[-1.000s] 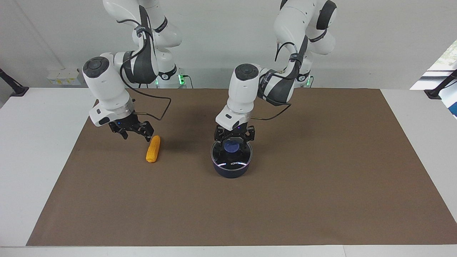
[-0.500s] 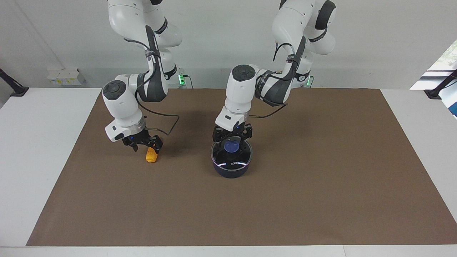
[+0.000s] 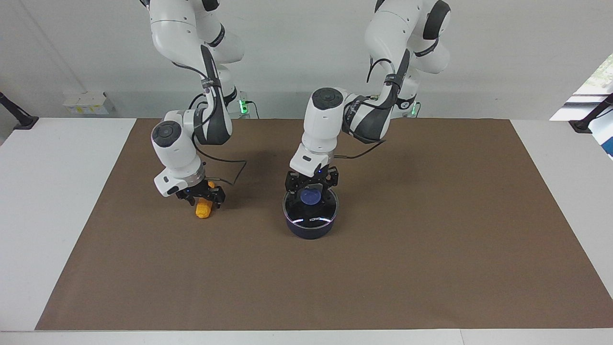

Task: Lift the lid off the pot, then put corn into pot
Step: 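Grasp the lid knob with the left gripper while the right gripper grasps the corn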

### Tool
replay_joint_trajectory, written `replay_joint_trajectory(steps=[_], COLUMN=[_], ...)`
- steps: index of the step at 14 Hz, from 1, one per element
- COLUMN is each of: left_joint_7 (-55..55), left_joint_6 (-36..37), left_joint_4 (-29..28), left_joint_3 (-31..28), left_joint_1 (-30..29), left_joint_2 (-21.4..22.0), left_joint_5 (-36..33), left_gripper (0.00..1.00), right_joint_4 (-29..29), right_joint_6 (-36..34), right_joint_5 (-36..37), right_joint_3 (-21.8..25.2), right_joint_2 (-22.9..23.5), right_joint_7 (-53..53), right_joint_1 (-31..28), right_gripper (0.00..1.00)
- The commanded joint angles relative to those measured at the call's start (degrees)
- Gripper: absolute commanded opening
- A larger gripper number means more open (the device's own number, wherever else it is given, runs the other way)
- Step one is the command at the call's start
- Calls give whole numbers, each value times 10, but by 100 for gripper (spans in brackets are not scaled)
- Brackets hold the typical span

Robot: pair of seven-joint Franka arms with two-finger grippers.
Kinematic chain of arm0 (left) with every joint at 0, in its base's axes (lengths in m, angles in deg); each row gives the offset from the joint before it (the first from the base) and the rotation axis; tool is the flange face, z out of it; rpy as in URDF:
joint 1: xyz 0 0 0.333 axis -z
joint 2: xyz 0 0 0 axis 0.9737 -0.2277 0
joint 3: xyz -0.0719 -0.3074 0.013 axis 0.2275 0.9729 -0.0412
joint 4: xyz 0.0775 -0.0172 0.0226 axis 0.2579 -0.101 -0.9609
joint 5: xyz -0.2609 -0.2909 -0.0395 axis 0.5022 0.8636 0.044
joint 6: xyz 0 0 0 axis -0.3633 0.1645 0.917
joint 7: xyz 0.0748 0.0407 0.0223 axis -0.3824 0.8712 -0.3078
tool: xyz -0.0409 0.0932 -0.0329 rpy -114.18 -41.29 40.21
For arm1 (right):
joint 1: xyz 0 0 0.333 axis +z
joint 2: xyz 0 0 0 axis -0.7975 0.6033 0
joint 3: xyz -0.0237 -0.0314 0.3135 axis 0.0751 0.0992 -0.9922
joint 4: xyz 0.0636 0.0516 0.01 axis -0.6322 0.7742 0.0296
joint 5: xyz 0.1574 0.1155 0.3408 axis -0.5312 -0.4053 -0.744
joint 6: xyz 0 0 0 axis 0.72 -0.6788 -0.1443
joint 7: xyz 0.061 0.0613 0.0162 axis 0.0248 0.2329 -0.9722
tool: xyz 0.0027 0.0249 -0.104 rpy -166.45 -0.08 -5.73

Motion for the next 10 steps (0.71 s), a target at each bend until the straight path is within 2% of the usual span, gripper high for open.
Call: replay_joint_trajectory(steps=[1, 2, 5, 7, 8, 10], left_joint_7=[-15, -15, -16, -17, -17, -17], left_joint_6=[-4, -4, -4, -4, -2, 6], left_joint_4=[-14, -11, -9, -7, -3, 1], left_joint_3=[-10, -10, -11, -11, -11, -11], left_joint_1=[9, 9, 10, 10, 10, 6], left_joint_2=[10, 10, 10, 14, 16, 29], left_joint_5=[-13, -14, -19, -20, -20, -17], left_gripper=[59, 52, 41, 33, 26, 17], right_joint_4=[14, 14, 13, 11, 9, 6], right_joint_6=[16, 16, 16, 16, 16, 16], right_joint_5=[-17, -17, -18, -27, -42, -47], right_joint_3=[-2, -2, -2, -2, -2, -2], right_joint_2=[-8, -8, -8, -6, -5, -4], right_joint_7=[6, 6, 6, 6, 5, 4], right_joint_1=[0, 0, 0, 0, -1, -1], right_gripper=[77, 70, 37, 20, 15, 15])
